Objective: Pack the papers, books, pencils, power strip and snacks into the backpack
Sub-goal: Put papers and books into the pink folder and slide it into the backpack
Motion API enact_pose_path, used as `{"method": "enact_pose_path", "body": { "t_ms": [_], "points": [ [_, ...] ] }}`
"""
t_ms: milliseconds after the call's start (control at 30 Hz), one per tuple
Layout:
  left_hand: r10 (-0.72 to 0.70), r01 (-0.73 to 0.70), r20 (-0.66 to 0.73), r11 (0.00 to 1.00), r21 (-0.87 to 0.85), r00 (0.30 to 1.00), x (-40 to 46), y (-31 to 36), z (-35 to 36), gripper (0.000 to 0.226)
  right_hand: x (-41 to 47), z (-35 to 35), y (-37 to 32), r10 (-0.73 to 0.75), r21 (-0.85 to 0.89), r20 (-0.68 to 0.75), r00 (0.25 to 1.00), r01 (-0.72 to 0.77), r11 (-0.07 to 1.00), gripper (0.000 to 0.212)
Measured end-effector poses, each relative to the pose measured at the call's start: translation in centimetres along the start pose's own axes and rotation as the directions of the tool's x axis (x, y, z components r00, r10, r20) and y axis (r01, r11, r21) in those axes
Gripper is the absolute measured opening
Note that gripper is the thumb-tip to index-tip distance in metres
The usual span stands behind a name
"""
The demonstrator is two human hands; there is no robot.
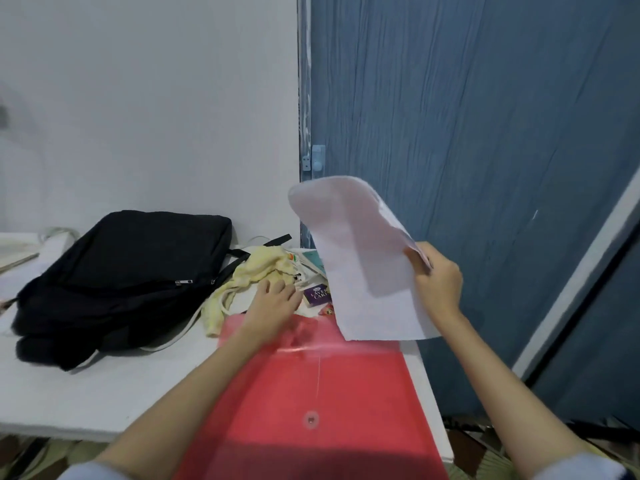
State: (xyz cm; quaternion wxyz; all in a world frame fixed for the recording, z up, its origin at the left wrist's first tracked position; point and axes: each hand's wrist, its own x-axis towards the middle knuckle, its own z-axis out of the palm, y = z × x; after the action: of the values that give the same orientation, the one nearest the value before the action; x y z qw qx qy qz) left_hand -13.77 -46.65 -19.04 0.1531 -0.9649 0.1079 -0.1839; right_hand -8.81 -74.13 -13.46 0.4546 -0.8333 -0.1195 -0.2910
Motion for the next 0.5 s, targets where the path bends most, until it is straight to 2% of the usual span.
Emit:
{"method": "enact_pose_path", "body": {
  "t_ms": [33, 67, 100, 167, 233, 300, 367, 500],
  "points": [
    [0.007, -0.007, 0.009, 1.000, 0.007, 1.000, -0.6, 0.1, 0.7, 0.016, 0.1, 0.5, 0.0, -0.003, -0.034, 0.024, 1.000, 0.003, 0.999, 0.020],
    [0.005, -0.001, 0.056, 0.998, -0.063, 0.998, -1.4, 0.1, 1.4, 0.019, 0.3, 1.1, 0.0, -0.003, -0.060, 0.048, 0.999, 0.006, 0.998, 0.021],
    [-0.031, 0.059, 0.126, 0.972, -0.227, 0.992, -2.0, 0.0, 1.4, 0.025, 0.5, 1.6, 0.0, -0.003, -0.076, 0.063, 0.998, 0.008, 0.997, 0.021],
    [-0.130, 0.285, 0.334, 0.836, -0.469, 0.933, -3.2, -0.5, 1.1, 0.039, 0.7, 2.5, 0.1, 0.016, -0.070, 0.091, 0.996, -0.010, 0.997, 0.014],
    [-0.026, 0.360, 0.503, 0.731, -0.580, 0.864, -4.2, -1.5, 0.9, 0.038, 0.8, 3.5, -0.1, 0.033, -0.027, 0.115, 0.993, -0.030, 0.999, 0.014],
    [0.101, 0.350, 0.586, 0.716, -0.604, 0.804, -5.1, -2.1, 0.6, 0.025, 0.9, 4.6, -0.5, 0.051, 0.030, 0.133, 0.990, -0.055, 0.998, 0.020],
    [0.158, 0.313, 0.578, 0.712, -0.629, 0.801, -5.8, -2.2, 0.7, 0.025, 0.9, 5.7, -1.0, 0.076, 0.061, 0.164, 0.984, -0.087, 0.994, 0.026],
    [0.072, 0.275, 0.386, 0.583, -0.764, 0.920, -6.1, -2.7, 0.6, 0.015, 0.6, 7.3, -1.5, 0.092, 0.026, 0.259, 0.962, -0.102, 0.994, 0.041]
  ]
}}
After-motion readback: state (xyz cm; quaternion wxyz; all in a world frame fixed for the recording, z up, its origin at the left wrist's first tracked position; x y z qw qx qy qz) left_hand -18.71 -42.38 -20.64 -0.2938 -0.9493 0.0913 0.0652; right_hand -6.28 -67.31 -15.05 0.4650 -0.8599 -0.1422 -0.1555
